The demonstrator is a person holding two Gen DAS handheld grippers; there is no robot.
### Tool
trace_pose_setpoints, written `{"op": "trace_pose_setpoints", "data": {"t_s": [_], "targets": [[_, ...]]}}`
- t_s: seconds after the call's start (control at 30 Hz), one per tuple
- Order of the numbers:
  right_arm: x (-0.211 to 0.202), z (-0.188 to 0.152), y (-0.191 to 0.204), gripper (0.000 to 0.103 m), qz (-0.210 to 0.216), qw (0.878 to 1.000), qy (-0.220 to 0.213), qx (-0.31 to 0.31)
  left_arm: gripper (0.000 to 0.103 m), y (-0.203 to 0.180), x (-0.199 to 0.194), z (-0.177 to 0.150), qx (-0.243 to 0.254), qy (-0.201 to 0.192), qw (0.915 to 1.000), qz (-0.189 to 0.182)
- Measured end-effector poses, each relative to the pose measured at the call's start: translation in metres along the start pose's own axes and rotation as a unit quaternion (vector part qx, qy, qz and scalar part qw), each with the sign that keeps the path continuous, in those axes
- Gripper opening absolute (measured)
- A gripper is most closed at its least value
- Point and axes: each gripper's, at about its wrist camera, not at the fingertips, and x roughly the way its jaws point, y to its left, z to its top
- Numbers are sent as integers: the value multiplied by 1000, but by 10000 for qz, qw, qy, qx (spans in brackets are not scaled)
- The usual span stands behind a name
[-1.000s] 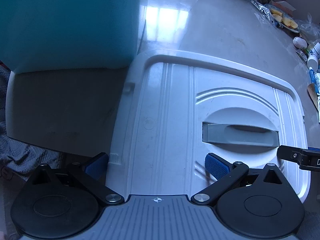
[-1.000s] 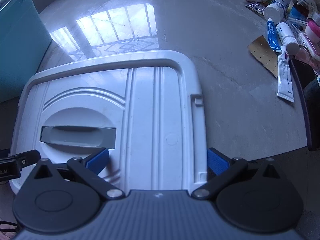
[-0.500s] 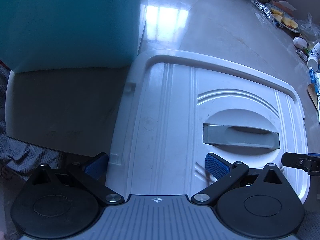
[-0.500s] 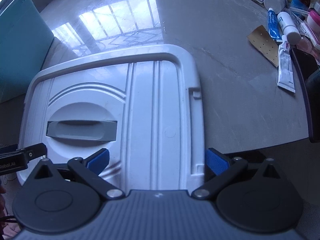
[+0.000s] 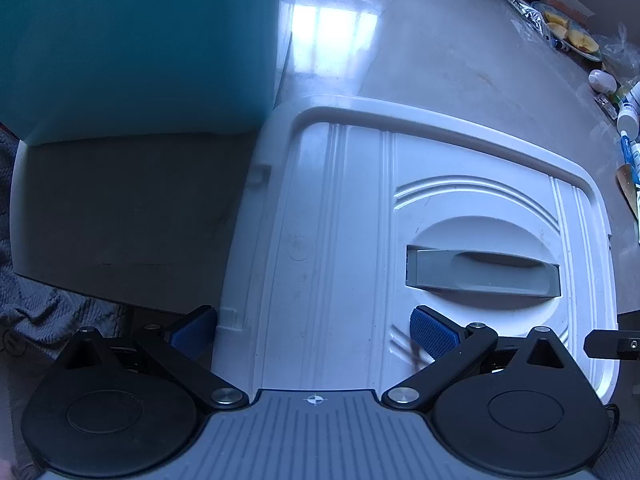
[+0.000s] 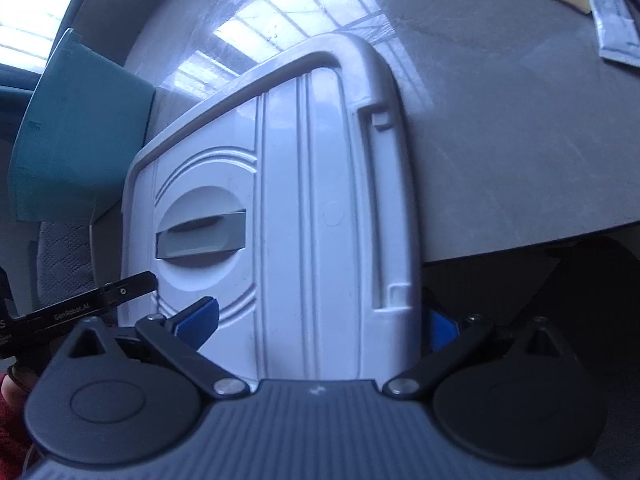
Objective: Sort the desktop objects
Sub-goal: 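Lift the white lid off the table with both tools, tilting it upright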
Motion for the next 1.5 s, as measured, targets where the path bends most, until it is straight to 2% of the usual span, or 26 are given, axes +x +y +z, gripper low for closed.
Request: {"op": "trace_pose_setpoints", "data": {"t_s": [0.2, 0.43, 0.57, 0.8, 0.9, 1.07, 1.13, 1.33, 1.43, 1.5], "targets": [[23, 5, -8, 102, 421, 9989, 208, -10, 103, -2, -4, -2, 26, -10, 10000, 51], [23, 4, -27, 83, 832, 9957, 350, 219, 103, 1, -4, -4, 50, -61, 10000, 49], [17, 7, -26, 76, 790, 9961, 355, 150, 103, 1, -5, -5, 61, -84, 9999, 42], [15, 7, -27, 72, 821, 9952, 500, 187, 103, 6, -8, -4, 35, -33, 10000, 29], [8, 5, -29, 72, 803, 9951, 567, 140, 103, 12, -12, -6, 67, -48, 9998, 169], [5, 9, -28, 72, 756, 9949, 656, 110, 103, 27, -16, -9, 27, 155, 9999, 18], [3, 10, -29, 72, 744, 9948, 683, 108, 103, 32, -18, -11, 54, 233, 9996, -141], [2, 11, -26, 72, 724, 9943, 782, -10, 103, 50, -15, -27, -40, 498, 9941, -962], [6, 13, -20, 73, 715, 9936, 866, -122, 103, 57, -2, -31, -230, 604, 9857, -1555], [24, 30, -8, 73, 696, 9930, 935, -165, 103, 54, 10, -34, -162, 652, 9775, -1999]]}}
